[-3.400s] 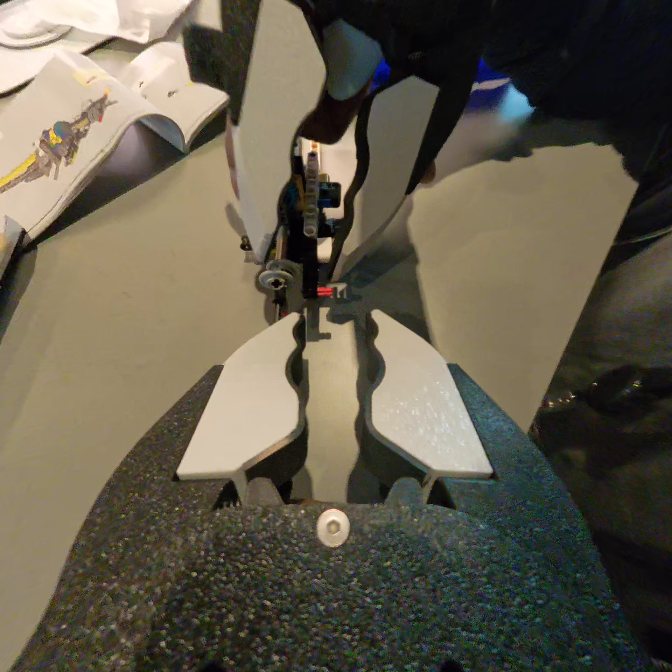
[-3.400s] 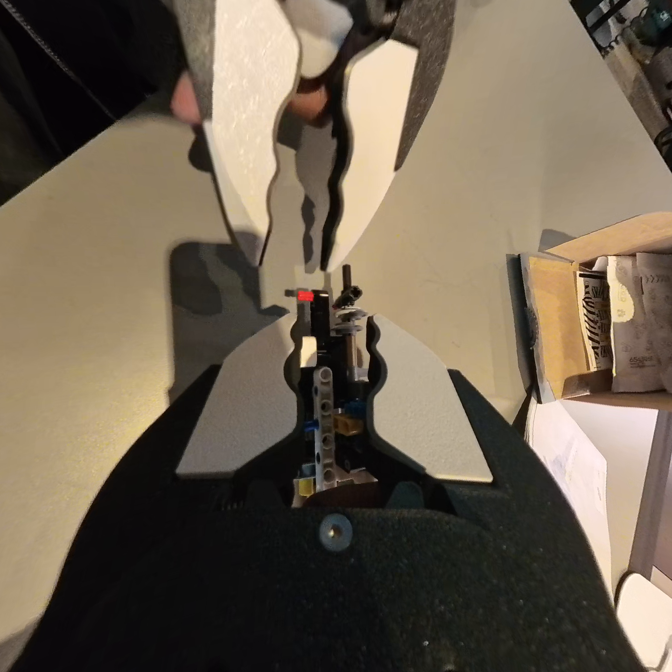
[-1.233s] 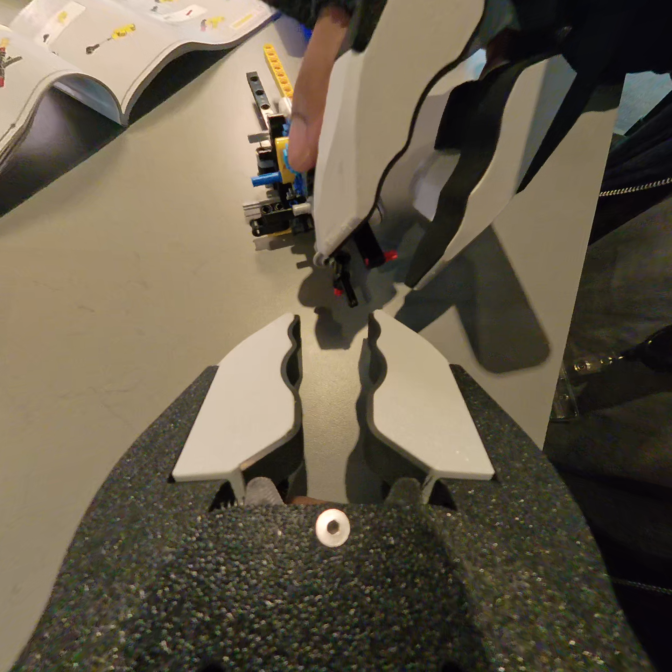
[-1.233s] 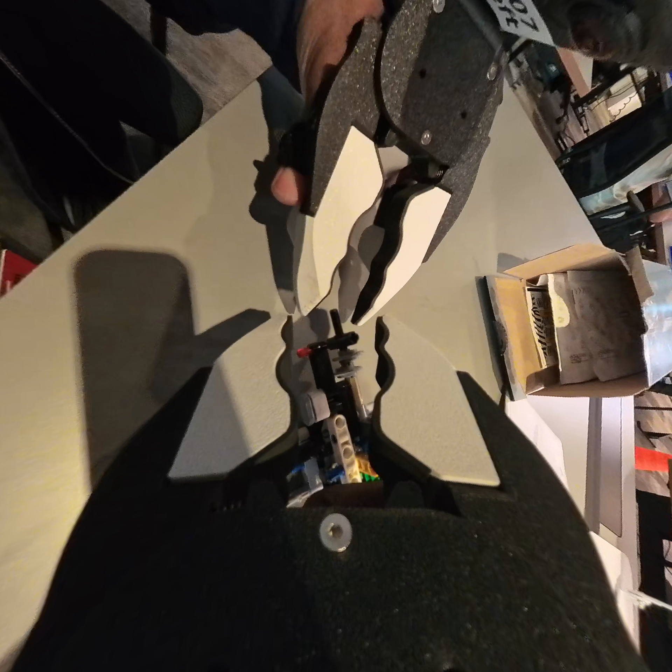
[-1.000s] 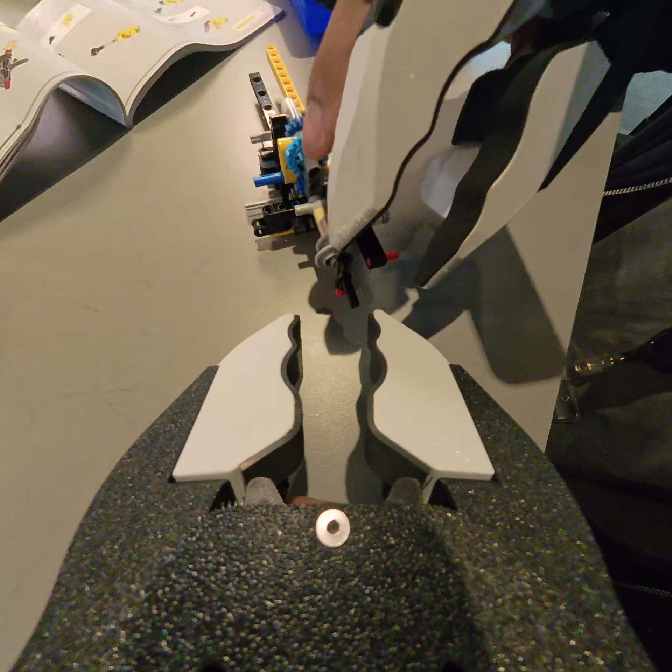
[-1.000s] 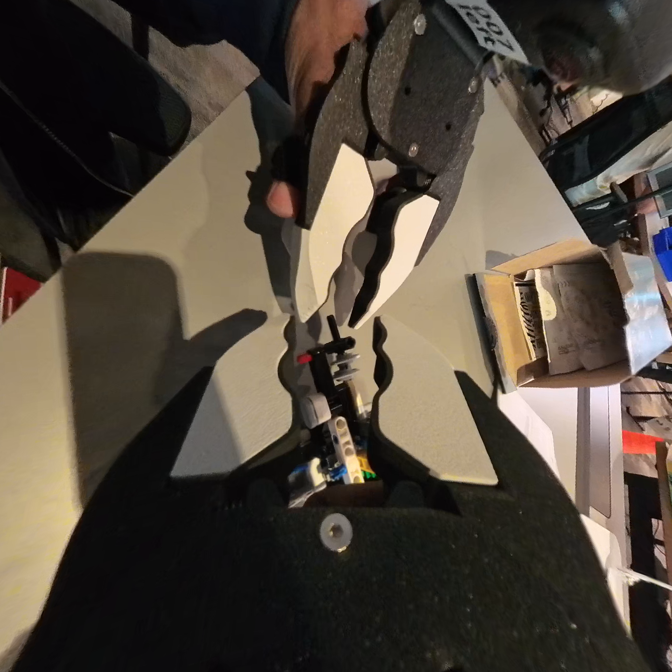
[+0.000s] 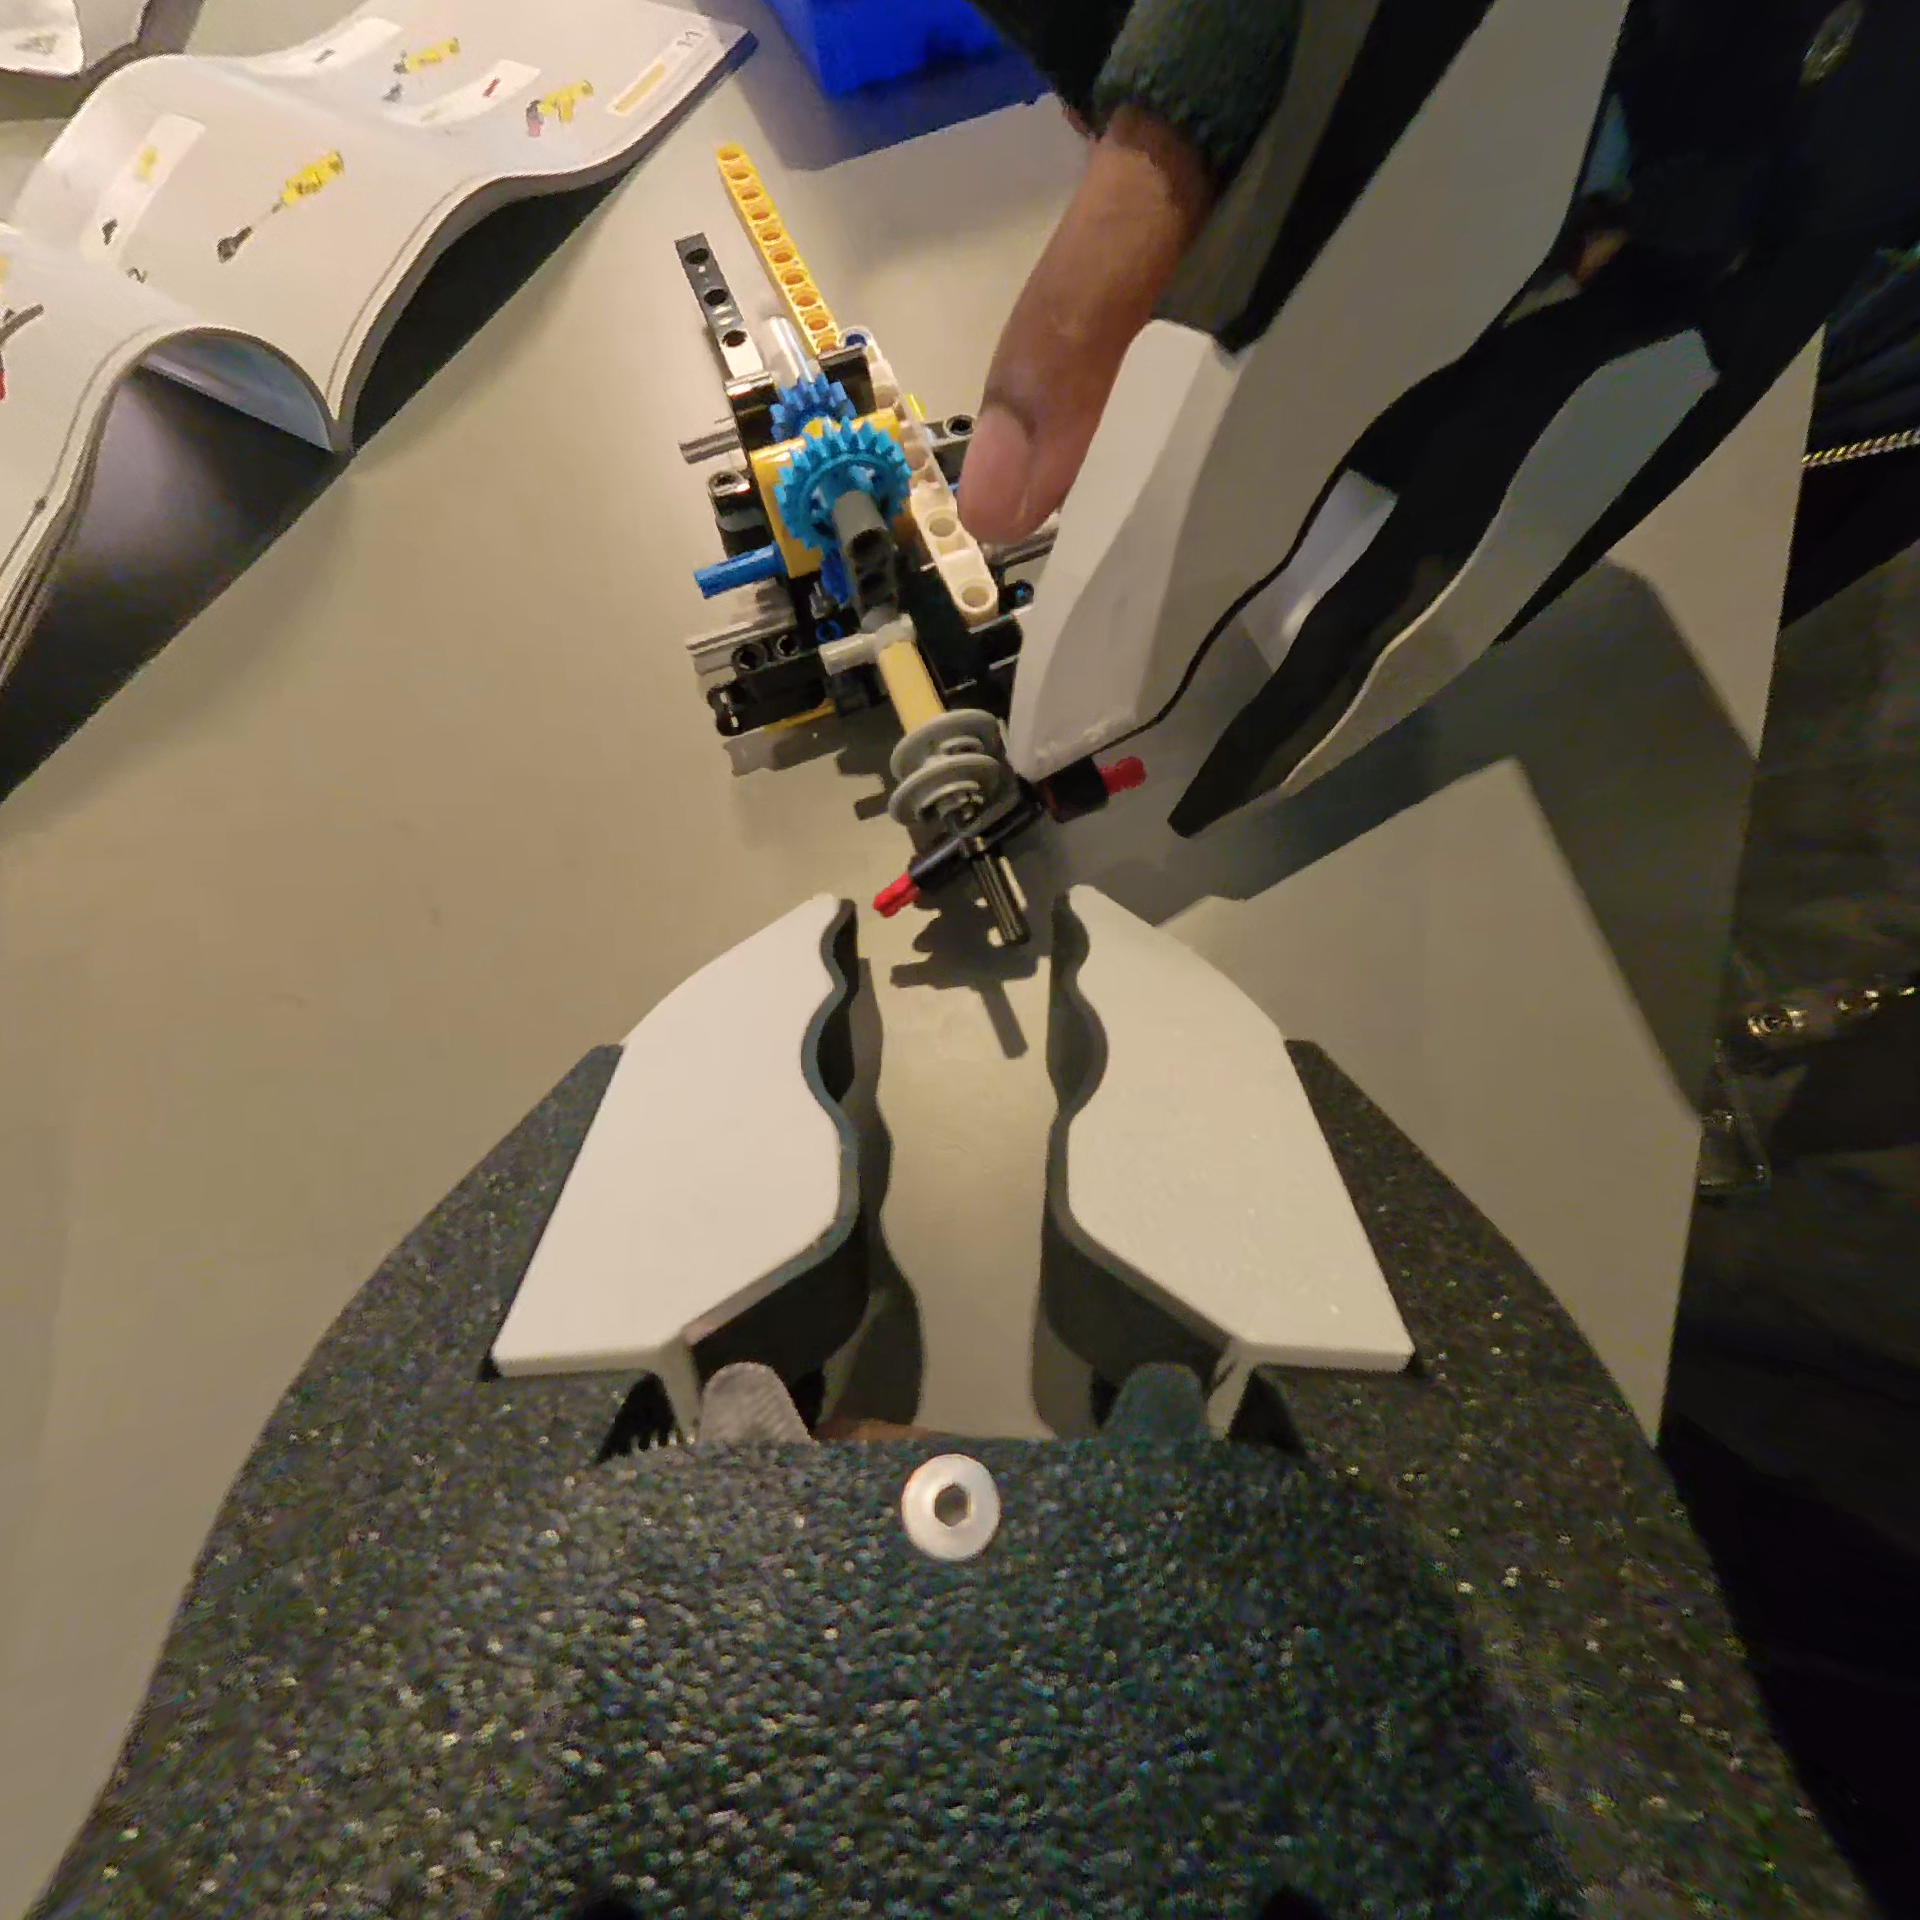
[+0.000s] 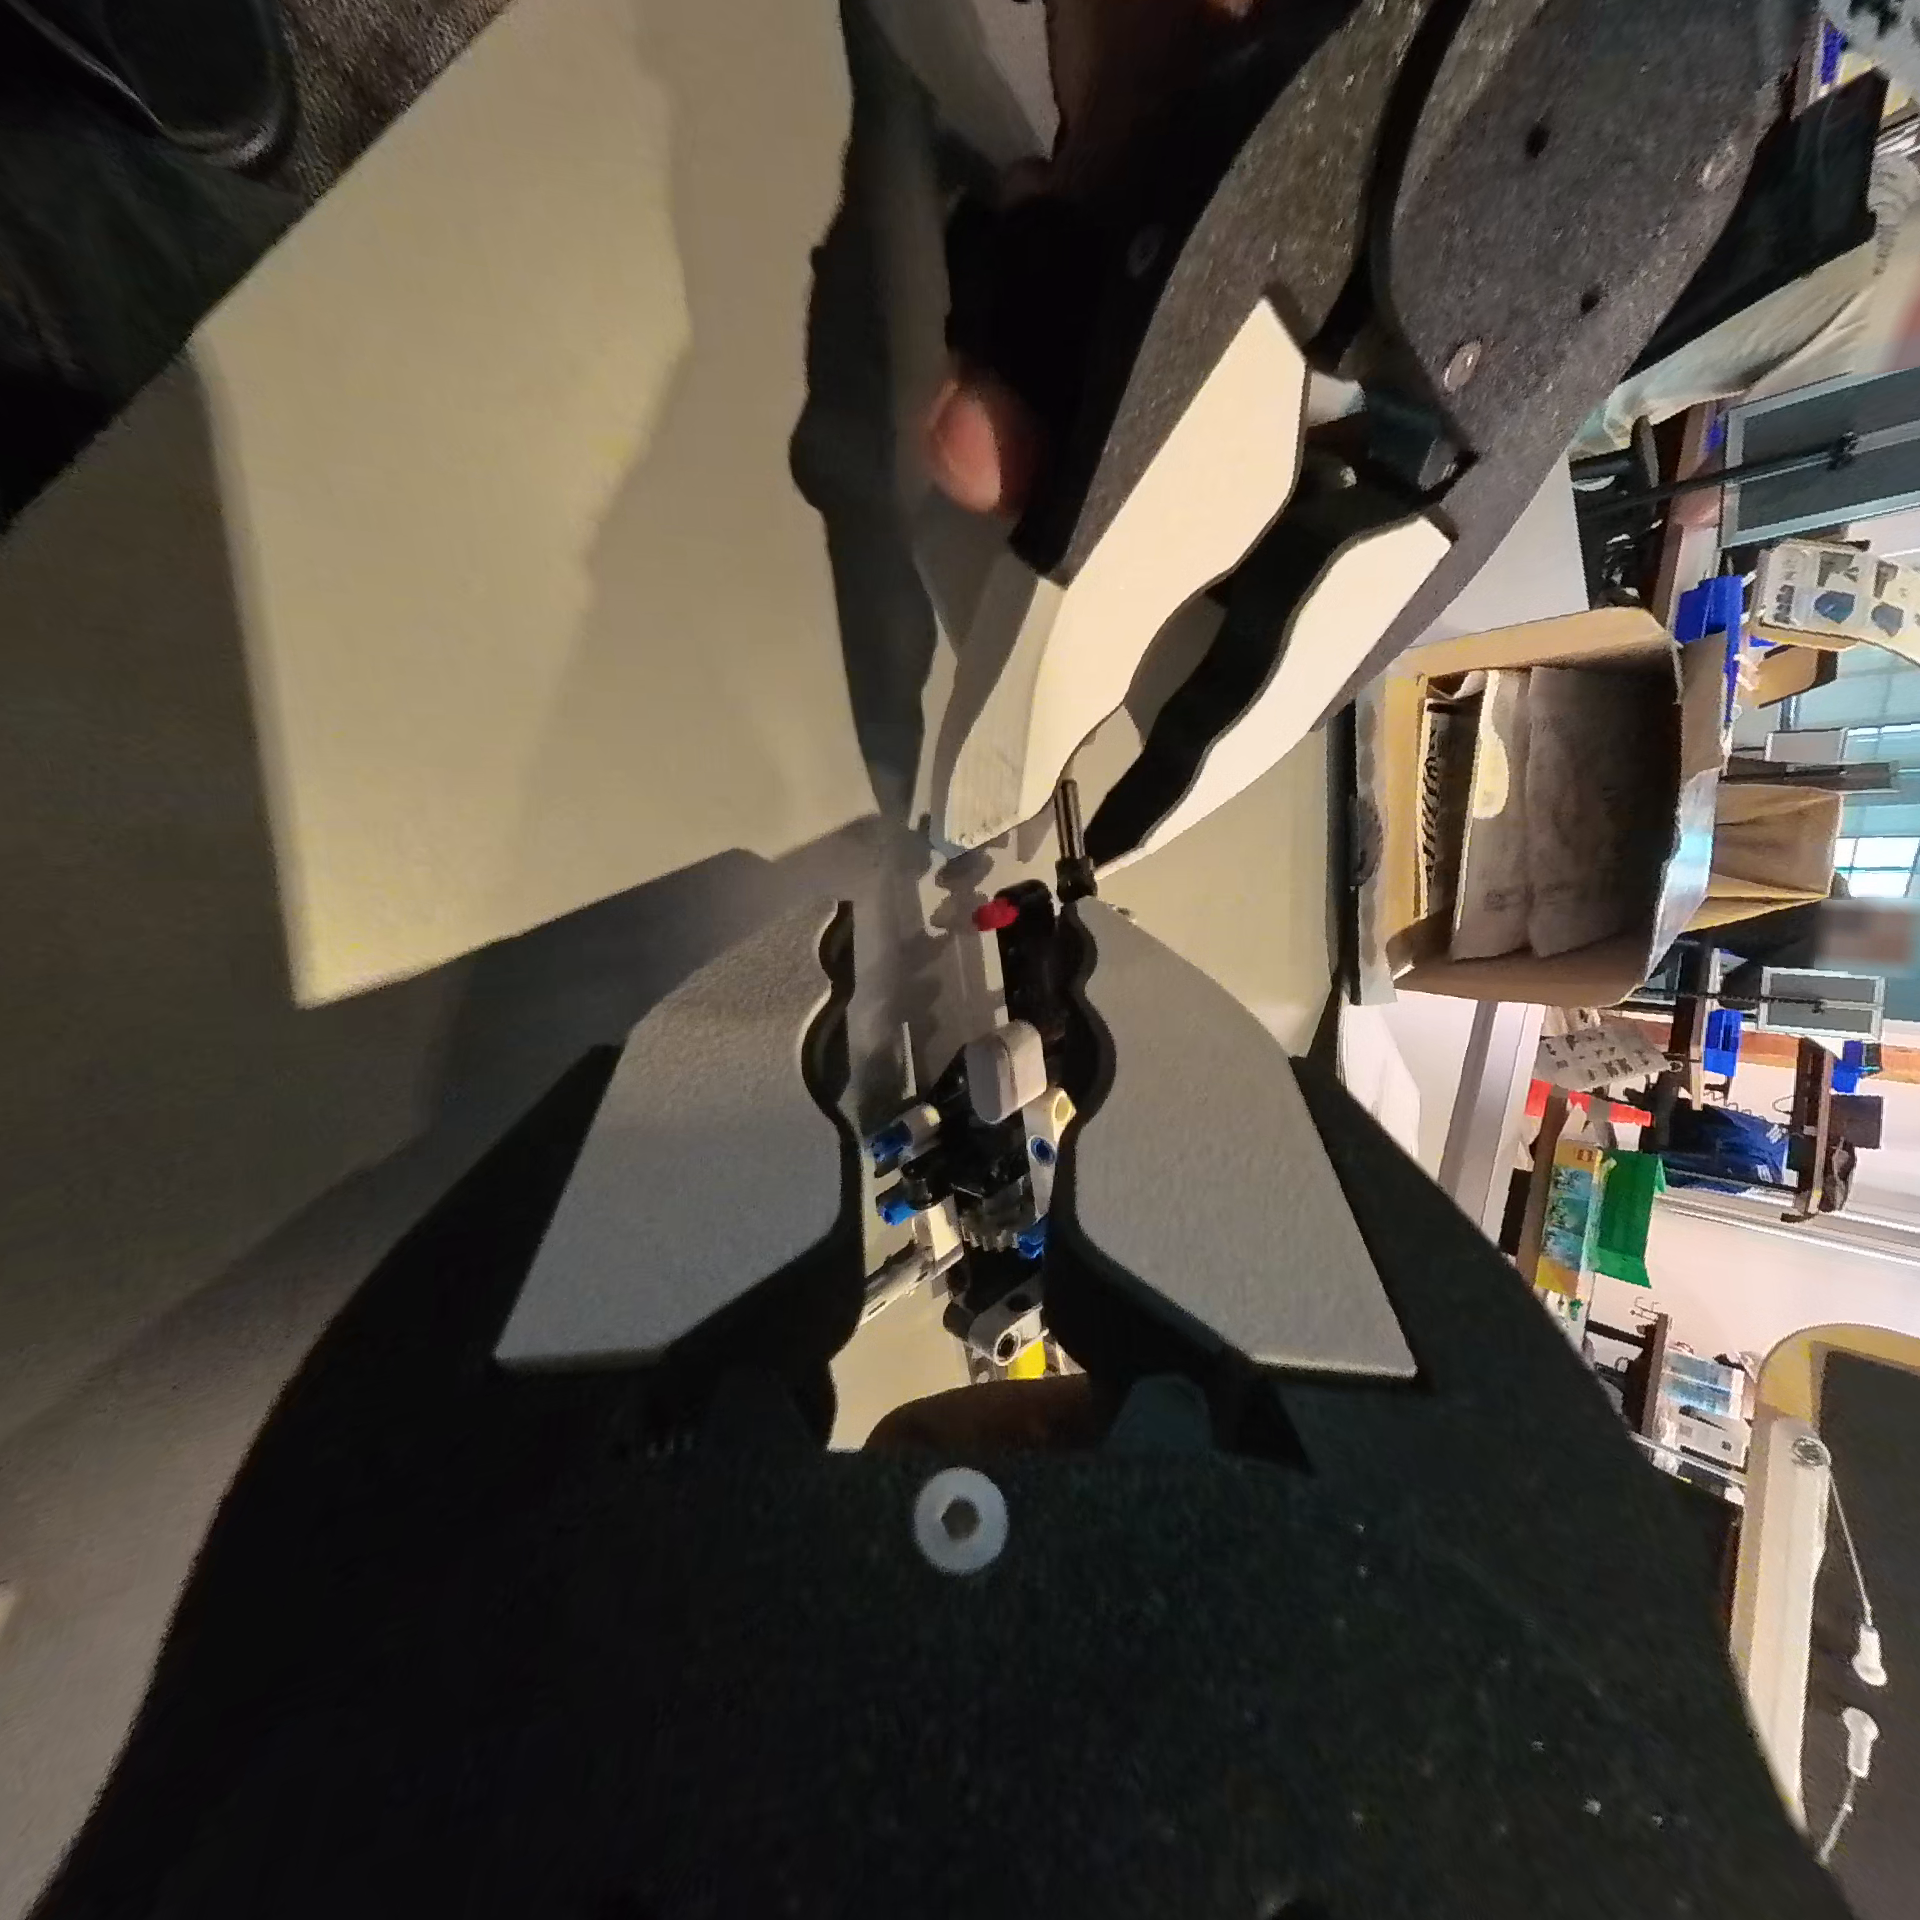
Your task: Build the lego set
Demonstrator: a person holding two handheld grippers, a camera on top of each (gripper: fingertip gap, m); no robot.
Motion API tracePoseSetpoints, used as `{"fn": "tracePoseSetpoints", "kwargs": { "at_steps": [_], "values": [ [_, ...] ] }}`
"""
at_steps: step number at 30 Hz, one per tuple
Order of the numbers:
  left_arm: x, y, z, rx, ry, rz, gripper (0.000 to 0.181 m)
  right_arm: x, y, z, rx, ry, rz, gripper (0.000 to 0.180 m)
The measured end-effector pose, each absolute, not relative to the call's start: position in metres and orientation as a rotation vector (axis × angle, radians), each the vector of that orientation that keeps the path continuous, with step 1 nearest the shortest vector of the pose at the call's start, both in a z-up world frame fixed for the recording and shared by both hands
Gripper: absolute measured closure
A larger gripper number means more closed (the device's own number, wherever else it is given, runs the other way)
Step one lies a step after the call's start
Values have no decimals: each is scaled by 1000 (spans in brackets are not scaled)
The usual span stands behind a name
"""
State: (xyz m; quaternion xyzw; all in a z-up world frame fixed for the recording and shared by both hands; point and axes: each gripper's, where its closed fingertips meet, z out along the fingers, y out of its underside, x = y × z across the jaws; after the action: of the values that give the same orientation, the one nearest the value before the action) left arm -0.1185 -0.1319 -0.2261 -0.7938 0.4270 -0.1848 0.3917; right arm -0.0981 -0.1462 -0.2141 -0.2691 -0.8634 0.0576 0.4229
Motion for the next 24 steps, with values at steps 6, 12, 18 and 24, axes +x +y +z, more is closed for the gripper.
{"fn": "tracePoseSetpoints", "kwargs": {
  "at_steps": [6,12,18,24],
  "values": [
    [-122,-133,-222,-2033,1020,-530,140,-100,-146,-215,-669,-2161,149,143],
    [-122,-138,-217,-2135,792,-781,138,-100,-147,-216,-668,-2161,154,143],
    [-120,-139,-208,-2178,529,-1029,138,-101,-147,-216,-669,-2161,161,143],
    [-120,-136,-206,-2195,411,-1146,142,-102,-147,-216,-668,-2159,164,143]
  ]
}}
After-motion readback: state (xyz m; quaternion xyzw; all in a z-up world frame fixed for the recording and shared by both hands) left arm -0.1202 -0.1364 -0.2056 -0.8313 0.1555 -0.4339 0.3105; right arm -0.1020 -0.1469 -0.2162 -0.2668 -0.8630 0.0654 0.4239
